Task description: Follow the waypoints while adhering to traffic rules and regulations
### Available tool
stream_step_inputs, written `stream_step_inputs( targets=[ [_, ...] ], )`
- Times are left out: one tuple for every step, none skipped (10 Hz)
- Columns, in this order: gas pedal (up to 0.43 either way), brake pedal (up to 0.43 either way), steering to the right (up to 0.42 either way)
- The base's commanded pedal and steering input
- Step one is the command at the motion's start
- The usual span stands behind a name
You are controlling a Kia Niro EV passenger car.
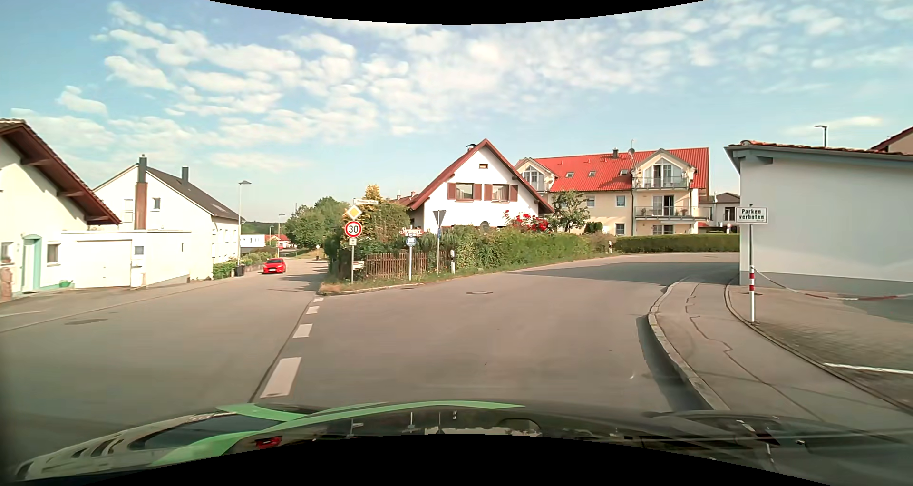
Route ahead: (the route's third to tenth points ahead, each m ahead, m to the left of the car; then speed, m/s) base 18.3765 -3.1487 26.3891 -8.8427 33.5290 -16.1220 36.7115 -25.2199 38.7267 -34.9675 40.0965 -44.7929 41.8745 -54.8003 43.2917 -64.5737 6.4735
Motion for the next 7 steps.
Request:
stream_step_inputs(
  targets=[
    [0.157,0.0,0.143],
    [0.157,0.0,0.141],
    [0.169,0.0,0.14],
    [0.169,0.0,0.14],
    [0.169,0.0,0.142],
    [0.169,0.0,0.147],
    [0.169,0.0,0.15]
  ],
)
